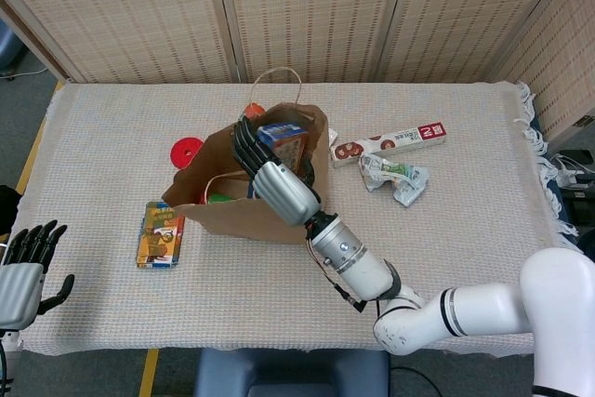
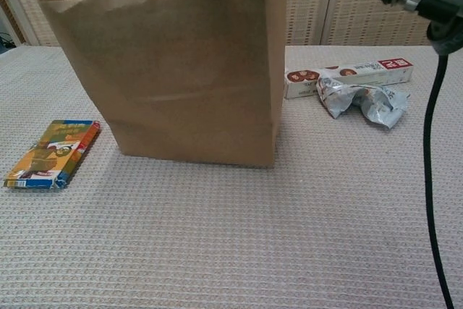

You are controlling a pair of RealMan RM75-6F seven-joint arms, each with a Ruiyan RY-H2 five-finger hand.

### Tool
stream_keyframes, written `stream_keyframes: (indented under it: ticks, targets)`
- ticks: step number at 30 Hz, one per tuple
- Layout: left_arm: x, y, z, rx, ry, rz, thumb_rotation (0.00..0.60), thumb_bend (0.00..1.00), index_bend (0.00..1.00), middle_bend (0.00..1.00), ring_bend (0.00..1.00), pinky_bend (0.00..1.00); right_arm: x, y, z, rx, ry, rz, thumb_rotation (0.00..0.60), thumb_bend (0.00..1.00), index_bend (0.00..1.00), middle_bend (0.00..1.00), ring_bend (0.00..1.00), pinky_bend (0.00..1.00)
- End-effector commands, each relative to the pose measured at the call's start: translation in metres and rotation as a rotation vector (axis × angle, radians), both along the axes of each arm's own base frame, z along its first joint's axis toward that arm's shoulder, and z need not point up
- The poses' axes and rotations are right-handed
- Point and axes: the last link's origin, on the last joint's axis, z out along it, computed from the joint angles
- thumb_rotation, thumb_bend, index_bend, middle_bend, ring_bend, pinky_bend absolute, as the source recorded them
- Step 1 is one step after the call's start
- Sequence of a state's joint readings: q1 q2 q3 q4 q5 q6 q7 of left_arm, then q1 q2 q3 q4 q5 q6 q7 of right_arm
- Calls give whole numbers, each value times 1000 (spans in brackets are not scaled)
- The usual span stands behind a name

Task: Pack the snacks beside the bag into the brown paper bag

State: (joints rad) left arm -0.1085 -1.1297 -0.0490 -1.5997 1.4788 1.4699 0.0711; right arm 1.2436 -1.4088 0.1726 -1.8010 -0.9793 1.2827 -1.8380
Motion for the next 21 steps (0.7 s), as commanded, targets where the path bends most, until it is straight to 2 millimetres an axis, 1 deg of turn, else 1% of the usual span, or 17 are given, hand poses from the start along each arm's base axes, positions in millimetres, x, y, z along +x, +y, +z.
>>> stream_keyframes:
  ticks: [1, 6, 10, 13, 15, 17, 21]
  targets:
    - [0, 0, 0, 0, 1, 0, 600, 388, 61, 0, 0, 0, 0, 1, 4, -3, -19, 7, 600, 111, 0, 28, 0, 0]
    - [0, 0, 0, 2, 3, 1, 600, 387, 62, 0, 0, 0, -2, 5, 22, -13, -121, 15, 600, 111, 0, 28, 0, 0]
    - [0, -1, 0, 4, 6, 1, 600, 388, 61, 0, 0, 0, -14, 8, 41, 8, -261, -19, 600, 111, 0, 28, 0, 0]
    - [0, -1, 0, 5, 7, 1, 600, 388, 61, 0, 0, 0, -31, 12, 58, 26, -402, -51, 600, 111, 0, 28, 0, 0]
    - [0, -1, 0, 5, 9, 1, 600, 388, 61, 0, 0, 0, -50, 14, 68, 35, -509, -90, 600, 91, 0, 28, 0, 0]
    - [0, -1, -1, 6, 11, 1, 600, 388, 61, 0, 0, 0, -70, 16, 77, 50, -613, -146, 600, 36, 0, 28, 0, 0]
    - [1, -1, -1, 7, 15, 1, 600, 388, 61, 0, 0, 0, -109, 21, 86, 105, -826, -300, 600, 0, 0, 28, 0, 0]
